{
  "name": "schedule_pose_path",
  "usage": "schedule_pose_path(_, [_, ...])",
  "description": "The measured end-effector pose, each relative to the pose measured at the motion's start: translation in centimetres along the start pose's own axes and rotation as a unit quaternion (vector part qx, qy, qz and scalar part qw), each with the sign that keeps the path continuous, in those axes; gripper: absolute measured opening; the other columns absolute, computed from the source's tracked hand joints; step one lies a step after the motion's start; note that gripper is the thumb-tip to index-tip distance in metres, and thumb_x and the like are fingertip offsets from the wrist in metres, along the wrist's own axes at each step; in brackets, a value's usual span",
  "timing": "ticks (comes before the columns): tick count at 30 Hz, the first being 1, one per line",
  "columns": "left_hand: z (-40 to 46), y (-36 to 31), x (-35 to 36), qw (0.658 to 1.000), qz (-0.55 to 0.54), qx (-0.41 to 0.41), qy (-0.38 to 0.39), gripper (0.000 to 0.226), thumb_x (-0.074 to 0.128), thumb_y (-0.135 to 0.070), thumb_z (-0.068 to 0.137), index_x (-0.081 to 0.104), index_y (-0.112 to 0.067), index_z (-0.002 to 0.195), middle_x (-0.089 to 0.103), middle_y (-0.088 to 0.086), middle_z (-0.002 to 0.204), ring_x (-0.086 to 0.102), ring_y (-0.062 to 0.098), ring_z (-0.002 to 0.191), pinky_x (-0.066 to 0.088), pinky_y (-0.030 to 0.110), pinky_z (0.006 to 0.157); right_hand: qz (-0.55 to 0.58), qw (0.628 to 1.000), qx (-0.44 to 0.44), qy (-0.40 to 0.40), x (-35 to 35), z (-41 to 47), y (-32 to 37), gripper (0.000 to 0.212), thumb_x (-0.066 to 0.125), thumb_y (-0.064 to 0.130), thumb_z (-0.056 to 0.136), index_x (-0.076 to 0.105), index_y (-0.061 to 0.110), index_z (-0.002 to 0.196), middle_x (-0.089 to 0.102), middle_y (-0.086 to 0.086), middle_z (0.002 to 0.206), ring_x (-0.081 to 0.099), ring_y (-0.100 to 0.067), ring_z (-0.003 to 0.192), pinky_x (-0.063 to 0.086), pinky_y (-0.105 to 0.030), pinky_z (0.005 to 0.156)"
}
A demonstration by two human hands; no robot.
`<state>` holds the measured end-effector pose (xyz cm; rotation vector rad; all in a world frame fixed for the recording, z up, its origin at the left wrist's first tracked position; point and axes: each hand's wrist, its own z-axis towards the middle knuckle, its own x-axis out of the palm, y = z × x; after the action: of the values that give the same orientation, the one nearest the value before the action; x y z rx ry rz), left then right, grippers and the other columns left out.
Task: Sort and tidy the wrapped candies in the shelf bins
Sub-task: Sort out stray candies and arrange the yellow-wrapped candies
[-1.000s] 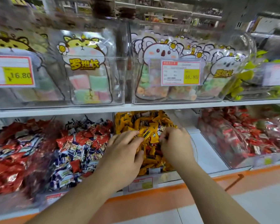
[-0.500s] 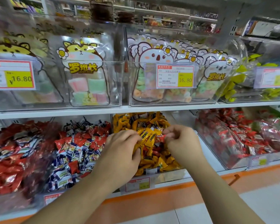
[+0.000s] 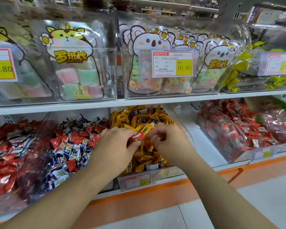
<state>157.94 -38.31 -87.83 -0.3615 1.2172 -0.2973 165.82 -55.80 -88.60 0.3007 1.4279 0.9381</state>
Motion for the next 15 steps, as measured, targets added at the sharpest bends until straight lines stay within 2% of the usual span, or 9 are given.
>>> schedule_pose_path(2, [-0.1,0.1,-0.2,1.0,-0.008,-0.021,-0.007,0.035,0.063,-0.045,0.098,0.07,-0.03,0.129,0.07,-0.011,0.122,0.056,0.017,0.116,0.039,0.043,0.109,-0.077,0.997,-0.001,0.011,0.9,0.1,-0.2,0.018,0.068,0.015,0.091,0.08,0.028,0.087,0.07,0.013,0.078,0.065,-0.004,0.073,0.056,-0.021,0.063])
schedule_pose_path(5, [-0.3,0.5,-0.1,0.999,-0.017,-0.026,-0.003,0.034,0.064,-0.043,0.098,0.07,-0.03,0.128,0.071,-0.011,0.118,0.055,0.012,0.107,0.041,0.043,0.108,-0.144,0.99,0.003,0.01,1.9,0.5,-0.5,0.009,0.074,0.026,0.086,0.078,0.022,0.08,0.068,0.008,0.072,0.064,-0.014,0.068,0.06,-0.032,0.06])
schedule_pose_path(8, [-0.3,0.8,0.1,0.999,-0.016,-0.03,0.003,0.036,0.06,-0.043,0.1,0.066,-0.032,0.133,0.067,-0.012,0.124,0.036,0.004,0.099,0.032,0.038,0.11,-0.191,0.981,0.012,-0.009,2.8,0.9,-0.7,0.014,0.076,0.032,0.085,0.078,0.02,0.077,0.068,0.003,0.073,0.065,-0.02,0.066,0.061,-0.036,0.058])
schedule_pose_path(10, [-0.3,0.9,0.0,0.999,-0.016,-0.034,0.015,0.038,0.058,-0.046,0.1,0.064,-0.032,0.135,0.066,-0.012,0.123,0.033,0.004,0.098,0.031,0.036,0.11,-0.184,0.983,0.011,-0.024,2.9,0.9,-0.8,0.012,0.074,0.025,0.086,0.079,0.022,0.075,0.069,0.004,0.072,0.065,-0.018,0.065,0.06,-0.034,0.056])
schedule_pose_path(13, [-0.3,1.1,-0.1,0.999,-0.023,-0.031,0.034,0.042,0.058,-0.051,0.098,0.064,-0.031,0.134,0.065,-0.014,0.118,0.046,0.009,0.106,0.037,0.042,0.111,-0.157,0.987,0.015,-0.03,2.5,0.8,-0.9,0.023,0.068,0.012,0.086,0.077,0.026,0.07,0.069,0.009,0.071,0.064,-0.011,0.065,0.056,-0.028,0.052])
schedule_pose_path(15, [-0.3,1.2,-0.1,0.998,-0.029,-0.029,0.041,0.045,0.056,-0.054,0.098,0.062,-0.03,0.136,0.063,-0.014,0.118,0.049,0.012,0.114,0.038,0.042,0.111,-0.115,0.992,0.026,-0.041,1.9,0.5,-0.9,0.028,0.066,0.01,0.085,0.07,0.027,0.063,0.069,0.009,0.07,0.065,-0.009,0.067,0.056,-0.031,0.054])
